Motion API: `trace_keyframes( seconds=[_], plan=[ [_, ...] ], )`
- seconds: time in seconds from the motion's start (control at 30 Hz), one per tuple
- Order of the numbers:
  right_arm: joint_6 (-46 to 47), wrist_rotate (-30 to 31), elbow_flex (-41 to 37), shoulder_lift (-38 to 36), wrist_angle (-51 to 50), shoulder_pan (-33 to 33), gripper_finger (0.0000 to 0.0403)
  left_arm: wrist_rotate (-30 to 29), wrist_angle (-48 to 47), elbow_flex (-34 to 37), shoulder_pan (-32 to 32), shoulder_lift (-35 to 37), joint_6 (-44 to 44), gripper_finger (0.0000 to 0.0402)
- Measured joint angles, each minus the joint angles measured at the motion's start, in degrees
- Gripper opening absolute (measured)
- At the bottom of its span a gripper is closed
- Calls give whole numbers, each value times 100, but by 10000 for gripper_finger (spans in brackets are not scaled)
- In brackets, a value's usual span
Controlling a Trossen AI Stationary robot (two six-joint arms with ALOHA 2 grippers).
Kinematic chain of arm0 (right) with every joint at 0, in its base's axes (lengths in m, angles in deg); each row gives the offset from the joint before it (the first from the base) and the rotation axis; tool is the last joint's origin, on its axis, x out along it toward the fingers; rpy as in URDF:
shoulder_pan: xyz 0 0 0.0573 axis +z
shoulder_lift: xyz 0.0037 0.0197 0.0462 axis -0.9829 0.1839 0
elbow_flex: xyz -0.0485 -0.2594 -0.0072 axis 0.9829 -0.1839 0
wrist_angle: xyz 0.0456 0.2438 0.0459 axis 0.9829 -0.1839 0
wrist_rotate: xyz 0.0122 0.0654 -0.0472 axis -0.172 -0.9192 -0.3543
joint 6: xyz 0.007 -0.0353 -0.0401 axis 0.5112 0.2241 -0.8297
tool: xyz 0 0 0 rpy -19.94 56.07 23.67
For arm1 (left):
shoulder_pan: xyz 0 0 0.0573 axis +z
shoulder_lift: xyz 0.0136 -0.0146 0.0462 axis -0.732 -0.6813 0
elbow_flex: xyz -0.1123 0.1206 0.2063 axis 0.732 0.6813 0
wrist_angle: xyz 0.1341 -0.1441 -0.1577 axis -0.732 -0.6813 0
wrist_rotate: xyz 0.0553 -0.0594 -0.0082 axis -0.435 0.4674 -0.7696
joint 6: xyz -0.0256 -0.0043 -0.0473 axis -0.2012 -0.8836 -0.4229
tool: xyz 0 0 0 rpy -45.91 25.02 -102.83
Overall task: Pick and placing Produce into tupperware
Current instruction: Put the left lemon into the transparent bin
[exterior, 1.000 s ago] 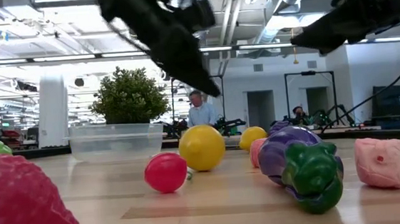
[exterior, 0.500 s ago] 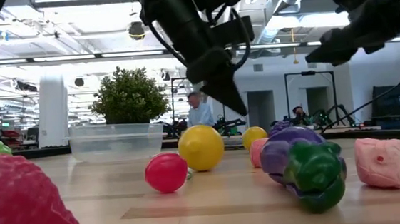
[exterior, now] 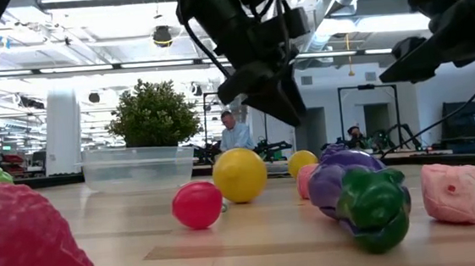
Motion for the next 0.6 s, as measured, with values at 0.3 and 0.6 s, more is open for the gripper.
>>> trace_keyframes(
  seconds=[0.3,0.6],
  plan=[
    [104,17,0,0,58,111,260,13,-254,3,113,-4,483,192],
    [249,17,2,7,116,138,260,-9,-683,-47,188,-4,1297,192]
  ],
)
